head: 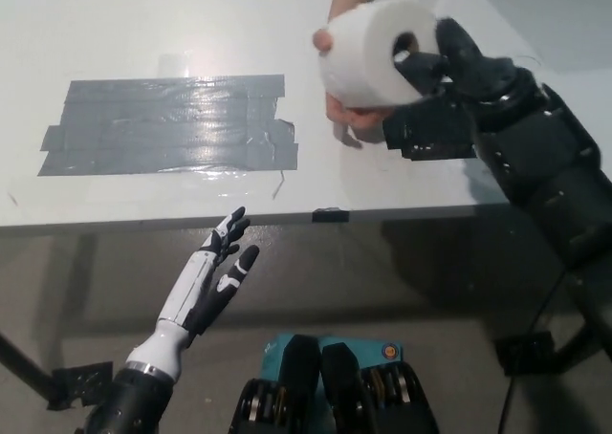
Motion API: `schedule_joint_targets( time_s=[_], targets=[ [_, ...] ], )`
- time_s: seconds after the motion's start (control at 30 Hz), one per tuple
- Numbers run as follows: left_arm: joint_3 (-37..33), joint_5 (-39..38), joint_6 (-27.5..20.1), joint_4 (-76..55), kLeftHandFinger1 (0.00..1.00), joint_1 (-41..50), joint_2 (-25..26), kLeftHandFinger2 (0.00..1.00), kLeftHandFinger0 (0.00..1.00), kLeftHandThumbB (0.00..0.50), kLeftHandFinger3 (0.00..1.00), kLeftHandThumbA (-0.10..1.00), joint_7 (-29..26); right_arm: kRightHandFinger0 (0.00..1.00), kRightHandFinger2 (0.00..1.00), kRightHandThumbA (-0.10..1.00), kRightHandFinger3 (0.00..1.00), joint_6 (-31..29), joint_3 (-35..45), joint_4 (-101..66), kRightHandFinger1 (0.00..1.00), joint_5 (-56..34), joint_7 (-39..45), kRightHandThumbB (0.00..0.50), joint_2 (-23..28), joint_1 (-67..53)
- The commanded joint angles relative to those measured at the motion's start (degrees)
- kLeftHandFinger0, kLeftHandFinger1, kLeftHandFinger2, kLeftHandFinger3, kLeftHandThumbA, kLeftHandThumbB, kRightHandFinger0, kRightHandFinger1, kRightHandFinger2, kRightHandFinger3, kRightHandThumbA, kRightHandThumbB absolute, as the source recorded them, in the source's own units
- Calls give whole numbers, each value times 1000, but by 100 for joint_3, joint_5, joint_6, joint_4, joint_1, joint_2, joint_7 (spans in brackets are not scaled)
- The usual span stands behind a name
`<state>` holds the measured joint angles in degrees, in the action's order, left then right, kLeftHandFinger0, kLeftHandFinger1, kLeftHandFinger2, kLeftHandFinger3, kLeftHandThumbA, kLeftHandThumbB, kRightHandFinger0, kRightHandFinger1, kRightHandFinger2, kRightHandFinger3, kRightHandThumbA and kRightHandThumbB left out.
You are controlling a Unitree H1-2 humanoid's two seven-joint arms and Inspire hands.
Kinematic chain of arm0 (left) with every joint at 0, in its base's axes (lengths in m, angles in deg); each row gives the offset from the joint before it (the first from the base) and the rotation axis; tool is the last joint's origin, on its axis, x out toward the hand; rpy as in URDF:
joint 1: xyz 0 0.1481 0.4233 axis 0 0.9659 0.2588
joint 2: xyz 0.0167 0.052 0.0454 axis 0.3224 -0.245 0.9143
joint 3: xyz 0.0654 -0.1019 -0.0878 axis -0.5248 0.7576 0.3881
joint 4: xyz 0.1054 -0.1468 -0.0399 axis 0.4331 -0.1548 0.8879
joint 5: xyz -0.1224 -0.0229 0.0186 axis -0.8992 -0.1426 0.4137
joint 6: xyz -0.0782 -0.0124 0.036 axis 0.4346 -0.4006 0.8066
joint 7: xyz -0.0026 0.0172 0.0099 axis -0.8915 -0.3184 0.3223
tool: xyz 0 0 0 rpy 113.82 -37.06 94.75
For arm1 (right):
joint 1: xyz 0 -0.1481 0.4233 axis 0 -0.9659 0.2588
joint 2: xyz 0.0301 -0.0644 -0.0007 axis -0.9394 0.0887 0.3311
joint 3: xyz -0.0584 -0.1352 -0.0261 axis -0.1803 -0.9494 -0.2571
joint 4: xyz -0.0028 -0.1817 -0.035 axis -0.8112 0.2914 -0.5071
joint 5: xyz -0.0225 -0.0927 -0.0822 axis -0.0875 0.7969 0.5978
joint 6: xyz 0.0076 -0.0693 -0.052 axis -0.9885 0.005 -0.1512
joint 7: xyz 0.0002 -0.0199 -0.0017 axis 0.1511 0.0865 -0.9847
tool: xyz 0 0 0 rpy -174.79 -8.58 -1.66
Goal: A toilet paper roll is kept on the black spot on the desk infront of the robot and the robot inserts its right thumb into the hole in the centre to grab the roll. Then it passes the roll to a person.
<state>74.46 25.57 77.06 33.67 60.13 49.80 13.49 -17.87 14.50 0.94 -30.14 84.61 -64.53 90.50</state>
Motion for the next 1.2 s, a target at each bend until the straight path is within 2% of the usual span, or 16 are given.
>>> schedule_joint_targets(
  time_s=[0.0,0.03,0.07,0.1,0.13,0.17,0.33,0.57,0.6,0.63,0.7,0.83,0.9,1.03,1.07,1.17],
  targets=[
    [-2,-1,113,-227,1000,-181,94,1000,1000,10,1000,874,126,433,859,145,1000,-624,-113,63,636,629,6,309,-181,633],
    [1,-8,120,-238,1000,-179,92,1000,1000,5,1000,863,127,508,1000,257,1000,-588,-76,27,733,596,240,345,-155,643],
    [3,-11,125,-241,1000,-179,91,1000,1000,4,1000,861,130,689,1000,322,1000,-596,-52,34,908,619,303,375,-151,648],
    [4,-19,123,-237,1000,-181,92,1000,1000,4,1000,860,137,775,1000,353,1000,-565,-73,12,992,648,466,365,-109,661],
    [5,-30,123,-231,1000,-183,94,1000,1000,3,1000,858,146,1000,1000,478,1000,-560,-135,23,1000,713,630,395,-56,694],
    [11,-42,136,-220,1000,-193,100,1000,1000,3,1000,856,159,1000,1000,541,1000,-555,-214,53,1000,819,871,430,21,755],
    [17,-38,159,-223,1000,-193,102,1000,1000,4,1000,850,175,1000,1000,640,1000,-367,-131,-246,1000,838,1297,500,271,767],
    [-18,19,162,-209,1000,-186,122,1000,1000,19,1000,847,205,1000,1000,761,1000,95,473,-1975,1000,581,1639,499,1031,295],
    [-29,25,194,-234,1000,-173,118,1000,1000,12,1000,851,214,1000,1000,829,1000,112,569,-2303,1000,710,1429,500,1143,193],
    [-38,21,213,-256,1000,-157,115,1000,1000,10,1000,851,226,1000,1000,834,1000,129,652,-2543,1000,799,1236,500,1215,114],
    [-47,6,170,-233,1000,-148,107,1000,1000,1,1000,848,227,1000,1000,773,1000,12,1099,-2852,1000,633,934,500,1231,-38],
    [-52,4,130,-206,1000,-130,93,1000,1000,10,1000,843,200,1000,1000,980,1000,-136,1557,-3648,1000,1144,109,500,1386,-278],
    [-49,-7,116,-188,1000,-145,87,1000,1000,3,1000,834,195,1000,1000,988,1000,-146,1716,-3992,1000,1260,-41,490,1431,-370],
    [-24,-68,74,-143,1000,-157,82,1000,1000,0,1000,822,194,1000,1000,991,1000,-268,2218,-5366,1000,1615,-470,431,1487,-879],
    [-18,-67,87,-142,1000,-139,87,1000,1000,4,1000,821,190,1000,1000,1000,1000,-277,2341,-6186,1000,1769,-512,418,1465,-1297],
    [-15,-57,93,-125,1000,-128,87,1000,1000,13,1000,829,180,1000,1000,1000,1000,-321,2448,-7557,1000,1827,-371,438,1309,-2101]
  ],
)
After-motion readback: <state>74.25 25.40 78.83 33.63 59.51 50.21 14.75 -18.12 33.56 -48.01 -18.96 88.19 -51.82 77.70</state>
